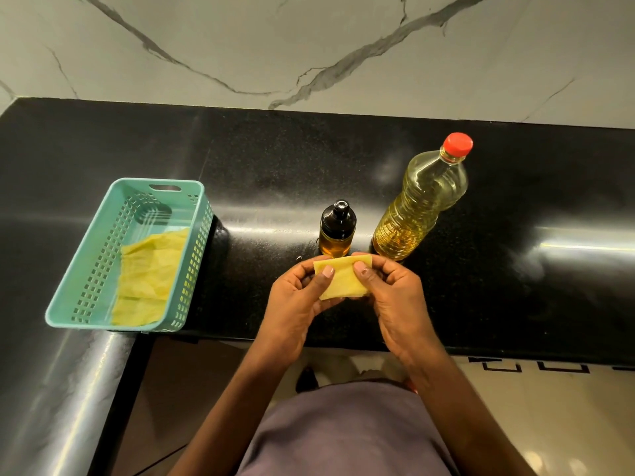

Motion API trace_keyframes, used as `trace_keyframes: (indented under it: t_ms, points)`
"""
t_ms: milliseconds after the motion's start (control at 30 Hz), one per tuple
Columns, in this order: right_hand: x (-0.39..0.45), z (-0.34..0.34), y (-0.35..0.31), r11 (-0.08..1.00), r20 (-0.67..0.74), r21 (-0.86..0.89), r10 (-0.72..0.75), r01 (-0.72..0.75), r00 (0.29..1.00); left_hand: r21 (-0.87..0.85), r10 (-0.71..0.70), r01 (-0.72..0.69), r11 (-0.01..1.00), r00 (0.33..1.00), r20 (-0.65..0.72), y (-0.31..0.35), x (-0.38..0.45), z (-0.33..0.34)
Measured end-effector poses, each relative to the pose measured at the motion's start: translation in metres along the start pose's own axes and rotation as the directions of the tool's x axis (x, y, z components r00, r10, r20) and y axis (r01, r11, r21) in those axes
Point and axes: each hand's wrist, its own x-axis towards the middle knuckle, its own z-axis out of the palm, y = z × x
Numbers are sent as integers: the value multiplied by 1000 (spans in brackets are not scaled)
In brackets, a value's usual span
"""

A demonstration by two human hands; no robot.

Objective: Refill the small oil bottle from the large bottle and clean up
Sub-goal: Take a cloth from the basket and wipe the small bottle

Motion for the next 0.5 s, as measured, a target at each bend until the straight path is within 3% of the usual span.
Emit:
trace_keyframes:
  t_ms: [133, 233, 367, 500]
  points:
    - [-1, -3, -3, 994, 131, 59, 86, -94, 988, 65, 48, -45, 997, 998, -50, 2, 0, -4]
    - [1, -5, -2, 997, 72, -50, 57, -54, 996, 48, 13, -10, 999, 998, -53, 3, 2, -6]
    - [2, -4, -2, 998, 36, -37, 47, -45, 998, 18, -21, 21, 1000, 999, -42, 6, 4, -8]
    - [0, -7, -2, 986, 34, -167, 14, -8, 999, 51, -50, 48, 998, 998, 27, 8, 3, -12]
